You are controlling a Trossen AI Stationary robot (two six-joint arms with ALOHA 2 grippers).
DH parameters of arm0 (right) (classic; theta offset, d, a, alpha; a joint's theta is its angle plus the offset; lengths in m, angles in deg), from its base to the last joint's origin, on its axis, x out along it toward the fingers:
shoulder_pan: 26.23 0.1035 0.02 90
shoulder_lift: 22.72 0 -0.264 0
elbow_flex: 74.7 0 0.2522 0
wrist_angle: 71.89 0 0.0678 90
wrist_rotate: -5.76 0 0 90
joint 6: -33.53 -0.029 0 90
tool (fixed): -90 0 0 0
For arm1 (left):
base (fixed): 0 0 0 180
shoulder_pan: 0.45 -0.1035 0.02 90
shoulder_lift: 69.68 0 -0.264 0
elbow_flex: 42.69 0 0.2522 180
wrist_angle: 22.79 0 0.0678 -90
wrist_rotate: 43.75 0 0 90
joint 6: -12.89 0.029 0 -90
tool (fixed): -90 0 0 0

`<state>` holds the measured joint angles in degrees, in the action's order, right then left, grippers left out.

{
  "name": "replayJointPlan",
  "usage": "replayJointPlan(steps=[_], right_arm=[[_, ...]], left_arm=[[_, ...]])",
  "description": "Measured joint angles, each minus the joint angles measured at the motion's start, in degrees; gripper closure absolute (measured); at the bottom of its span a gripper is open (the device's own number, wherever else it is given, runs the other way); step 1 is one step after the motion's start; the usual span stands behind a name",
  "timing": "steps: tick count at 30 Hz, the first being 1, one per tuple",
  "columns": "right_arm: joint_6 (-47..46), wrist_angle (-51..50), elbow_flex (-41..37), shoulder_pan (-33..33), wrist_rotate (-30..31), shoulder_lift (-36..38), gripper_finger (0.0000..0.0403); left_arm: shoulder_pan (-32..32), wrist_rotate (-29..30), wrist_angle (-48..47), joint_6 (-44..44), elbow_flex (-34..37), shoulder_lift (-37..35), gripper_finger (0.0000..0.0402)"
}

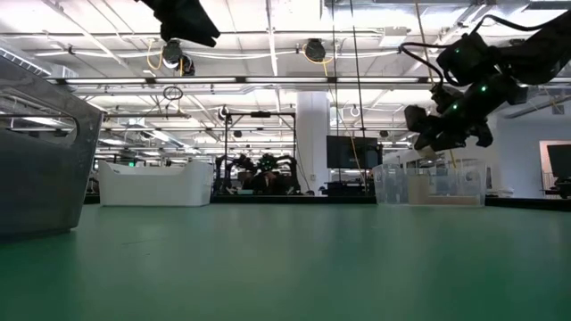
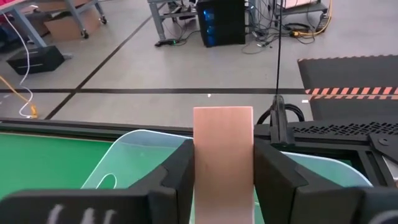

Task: Sort & place blocks by color
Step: Put the light brown block into the transparent bin, then return to Home Position

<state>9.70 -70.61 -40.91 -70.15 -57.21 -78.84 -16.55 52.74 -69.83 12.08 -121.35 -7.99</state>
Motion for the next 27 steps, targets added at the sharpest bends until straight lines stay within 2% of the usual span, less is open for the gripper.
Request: replayJointPlan(steps=[3,10,14,17,20,27], right_arm=[[0.8,0.8,0.0,0.0,0.1,-0.7,0.0264],[0.5,0.8,0.0,0.0,-0.1,-1.0,0.0149],[0.4,1.1,0.0,0.1,-1.2,-0.1,0.0108],[-2.0,3.5,0.0,0.2,-5.9,1.9,0.0094],[-2.7,7.1,0.0,0.2,-10.7,4.2,0.0091],[-2.1,8.7,0.0,0.2,-17.5,8.4,0.0094]], left_arm=[[0.0,0.0,0.0,-1.1,0.0,0.0,0.0229],[0.0,0.0,-3.1,-2.9,0.0,0.0,0.0229],[0.0,0.0,-6.3,-3.8,0.0,0.0,0.0229],[0.1,0.0,-6.6,-4.9,1.2,0.0,0.0229],[0.4,0.0,-3.9,-6.5,5.4,-1.0,0.0229],[1.9,-0.1,14.0,-13.0,19.9,-3.5,0.0229]])
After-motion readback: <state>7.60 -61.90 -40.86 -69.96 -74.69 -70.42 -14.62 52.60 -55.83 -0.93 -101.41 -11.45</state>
